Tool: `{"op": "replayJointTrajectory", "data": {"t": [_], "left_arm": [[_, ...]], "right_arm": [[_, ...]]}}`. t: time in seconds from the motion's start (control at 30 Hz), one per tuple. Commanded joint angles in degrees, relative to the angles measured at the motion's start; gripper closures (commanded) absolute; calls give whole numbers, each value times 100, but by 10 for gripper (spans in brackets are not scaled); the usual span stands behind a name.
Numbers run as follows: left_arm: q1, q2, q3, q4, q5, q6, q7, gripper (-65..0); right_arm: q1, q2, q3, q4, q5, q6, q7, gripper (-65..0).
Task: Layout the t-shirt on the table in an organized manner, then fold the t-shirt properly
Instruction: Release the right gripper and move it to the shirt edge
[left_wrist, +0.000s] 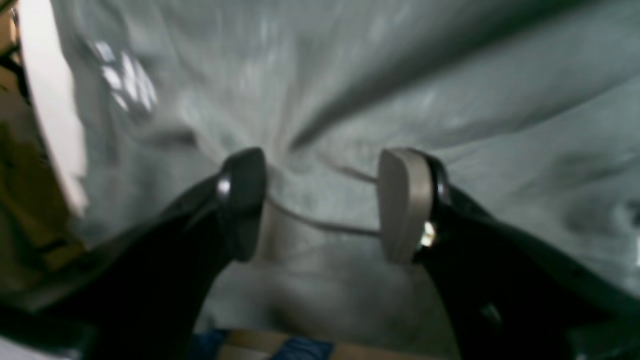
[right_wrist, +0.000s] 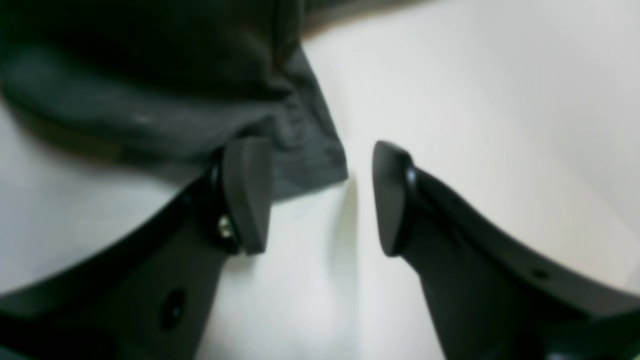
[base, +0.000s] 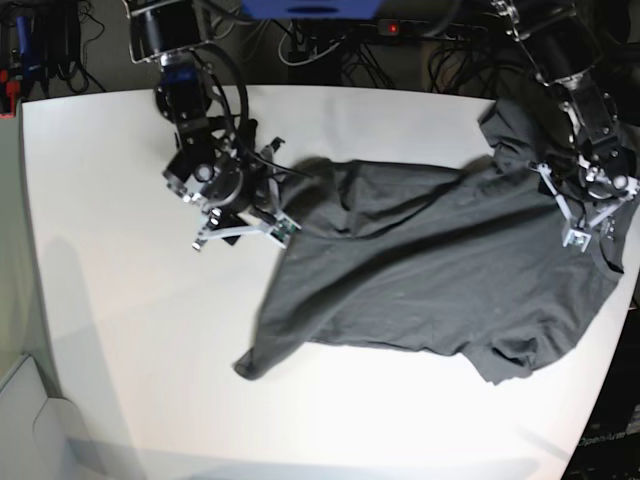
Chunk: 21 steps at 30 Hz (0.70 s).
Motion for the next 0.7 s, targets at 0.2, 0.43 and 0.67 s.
{"op": "replayJointTrajectory", "data": {"t": [0.2, 0.43, 0.67], "left_arm": [[-68, -105, -164, -446, -25, 27, -265, -352], [-60, -87, -138, -411, 10, 27, -247, -352], [-130, -69, -138, -402, -25, 27, -212, -352]], "right_arm": [[-159, 8, 9, -161, -90, 104, -244, 0], [-792, 245, 27, 1061, -64, 104, -182, 0], [-1742, 307, -8, 2767, -64, 104, -191, 0]]}}
